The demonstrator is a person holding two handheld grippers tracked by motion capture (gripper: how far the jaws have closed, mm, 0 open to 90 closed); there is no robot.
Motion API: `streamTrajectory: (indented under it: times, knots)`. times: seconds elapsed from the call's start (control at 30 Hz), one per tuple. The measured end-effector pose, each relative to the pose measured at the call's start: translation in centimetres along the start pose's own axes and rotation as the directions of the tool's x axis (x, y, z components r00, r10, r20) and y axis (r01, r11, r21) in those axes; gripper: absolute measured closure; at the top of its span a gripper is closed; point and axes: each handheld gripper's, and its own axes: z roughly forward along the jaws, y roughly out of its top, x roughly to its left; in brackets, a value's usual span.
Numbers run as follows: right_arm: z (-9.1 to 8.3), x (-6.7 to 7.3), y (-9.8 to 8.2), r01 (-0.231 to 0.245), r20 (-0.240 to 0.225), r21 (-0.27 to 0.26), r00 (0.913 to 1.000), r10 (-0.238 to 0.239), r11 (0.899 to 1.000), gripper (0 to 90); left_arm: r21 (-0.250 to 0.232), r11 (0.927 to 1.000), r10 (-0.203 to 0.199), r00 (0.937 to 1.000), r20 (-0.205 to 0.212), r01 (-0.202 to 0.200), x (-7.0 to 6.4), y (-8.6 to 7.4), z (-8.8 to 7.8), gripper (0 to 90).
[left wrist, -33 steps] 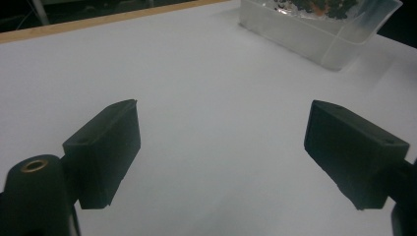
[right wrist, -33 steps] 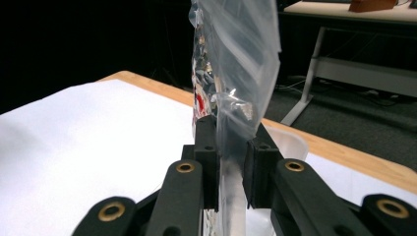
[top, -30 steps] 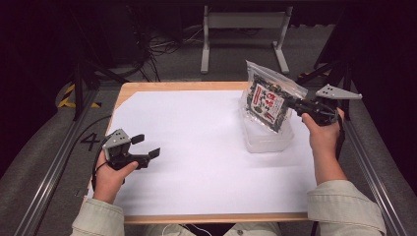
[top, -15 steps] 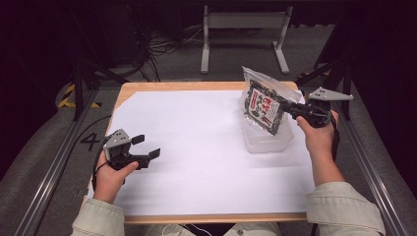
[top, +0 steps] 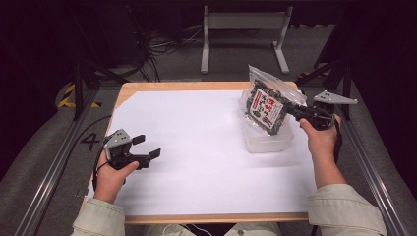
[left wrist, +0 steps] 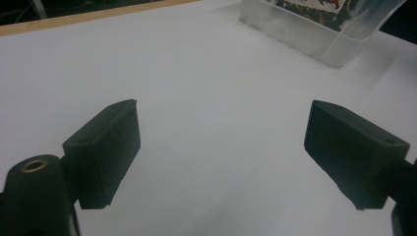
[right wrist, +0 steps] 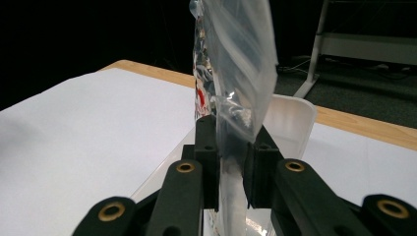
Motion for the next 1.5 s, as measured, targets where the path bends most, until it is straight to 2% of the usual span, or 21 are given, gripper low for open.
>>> streamTrajectory:
  times: [0.23, 0.37, 0.43, 0.63, 0.7, 0.8, 1.17, 1.33, 1.5]
  knots:
    - [-0.1, -0.7, 0.3, -0.019, 0.002, 0.007, 0.9998, 0.019, 1.0, 76.9, 0.002, 1.0, -0.009, 1.0, -0.002, 0.009, 0.2, -0.2, -0.1, 14.4]
    - [-0.2, -0.9, 0.3, -0.009, 0.019, 0.002, 0.9998, 0.009, 1.0, 73.0, 0.006, 0.9998, -0.019, 0.9998, -0.002, 0.019, 0.2, -0.3, -0.2, 14.1]
    - [-0.3, -1.0, 0.4, 0.008, 0.041, -0.005, 0.9991, -0.008, 1.0, 67.0, 0.005, 0.9999, -0.014, 0.9999, -0.008, 0.014, 0.2, -0.3, -0.2, 14.0]
    - [-0.5, -1.2, 0.7, -0.015, 0.052, -0.025, 0.9985, 0.016, 1.0, 48.2, 0.007, 0.9999, -0.012, 0.9999, -0.01, 0.012, 0.2, -0.4, -0.3, 13.6]
    - [-0.7, -1.2, 0.9, -0.008, 0.07, -0.034, 0.9975, 0.01, 0.999, 40.0, 0.006, 0.9999, -0.012, 0.9999, -0.01, 0.012, 0.2, -0.4, -0.3, 13.5]
    - [-0.9, -1.1, 0.9, -0.013, 0.063, -0.038, 0.9979, 0.015, 0.999, 31.6, 0.007, 0.9999, -0.013, 0.9999, -0.011, 0.013, 0.2, -0.4, -0.3, 13.5]
    - [-2.0, -0.3, 0.8, 0.018, 0.04, -0.013, 0.999, -0.017, 1.0, 21.6, 0.011, 0.9999, -0.004, 1.0, 0.0, 0.004, 0.0, -0.3, -0.1, 13.0]
    - [-3.2, 0.4, 0.8, 0.034, 0.044, -0.003, 0.9985, -0.034, 0.999, 19.7, 0.007, 1.0, 0.003, 1.0, 0.008, -0.003, -0.3, -0.4, -0.7, 12.9]
    - [-4.6, 1.4, 0.6, 0.055, 0.026, -0.016, 0.9982, -0.055, 0.998, 19.4, -0.005, 0.9998, 0.018, 0.9997, 0.017, -0.018, -0.9, -0.5, -1.6, 12.9]
